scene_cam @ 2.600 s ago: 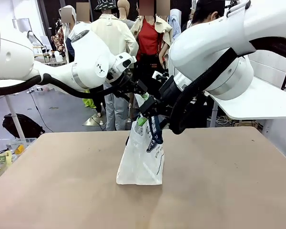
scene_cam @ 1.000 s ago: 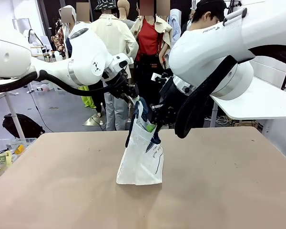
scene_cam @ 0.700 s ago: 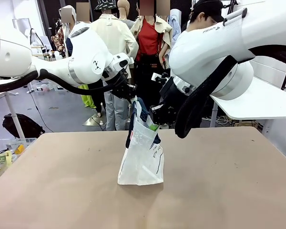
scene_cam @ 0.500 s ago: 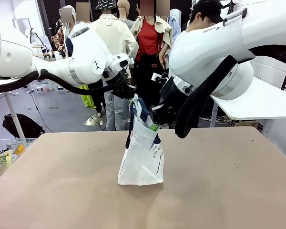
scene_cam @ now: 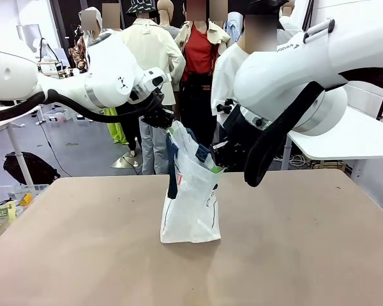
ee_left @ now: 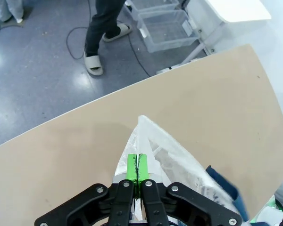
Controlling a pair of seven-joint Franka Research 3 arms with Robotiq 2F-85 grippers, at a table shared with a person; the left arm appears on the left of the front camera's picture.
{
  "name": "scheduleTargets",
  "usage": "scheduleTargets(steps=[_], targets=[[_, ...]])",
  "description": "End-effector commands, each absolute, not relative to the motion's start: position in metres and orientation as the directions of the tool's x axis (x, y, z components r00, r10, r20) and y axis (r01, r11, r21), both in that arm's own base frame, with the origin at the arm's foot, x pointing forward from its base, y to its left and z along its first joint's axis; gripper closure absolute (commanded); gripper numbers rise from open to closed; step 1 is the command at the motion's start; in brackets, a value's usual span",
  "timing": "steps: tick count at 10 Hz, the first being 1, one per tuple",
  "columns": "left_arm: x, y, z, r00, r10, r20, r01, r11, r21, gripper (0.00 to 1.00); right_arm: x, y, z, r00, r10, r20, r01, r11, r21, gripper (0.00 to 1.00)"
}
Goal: Transfer purchased items from the store into the shopping bag.
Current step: Open the Reusable shopping bag in the center of the table.
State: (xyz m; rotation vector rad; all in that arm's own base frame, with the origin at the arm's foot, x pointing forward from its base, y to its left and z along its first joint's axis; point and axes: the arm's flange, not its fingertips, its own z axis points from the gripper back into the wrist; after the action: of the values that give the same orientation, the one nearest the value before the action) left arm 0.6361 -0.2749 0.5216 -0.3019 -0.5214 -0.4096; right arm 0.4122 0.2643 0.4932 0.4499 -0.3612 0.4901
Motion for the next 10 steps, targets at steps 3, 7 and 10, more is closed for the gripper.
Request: scheduleTargets(steps=[3,7,10], targets=[[0.637,-0.226,0.53,0.775,-0.319,0.546,0.459,0.877,-0.139,1.0,0.409,0.252,0.487,0.847,0.337,0.411,-0.465,0.844,0.267,1.0],[0.634,-0.159,0.546,0.756,-0.372,0.539,0.492,0.866,-0.092,1.0,0.411,0.249,0.49,0.89,0.275,0.364,-0.378,0.892,0.249,1.0],[0.63,-0.112,0.57,0.736,-0.399,0.547,0.503,0.863,-0.046,1.0,0.401,0.262,0.512,0.859,0.319,0.4,-0.411,0.896,0.167,1.0]])
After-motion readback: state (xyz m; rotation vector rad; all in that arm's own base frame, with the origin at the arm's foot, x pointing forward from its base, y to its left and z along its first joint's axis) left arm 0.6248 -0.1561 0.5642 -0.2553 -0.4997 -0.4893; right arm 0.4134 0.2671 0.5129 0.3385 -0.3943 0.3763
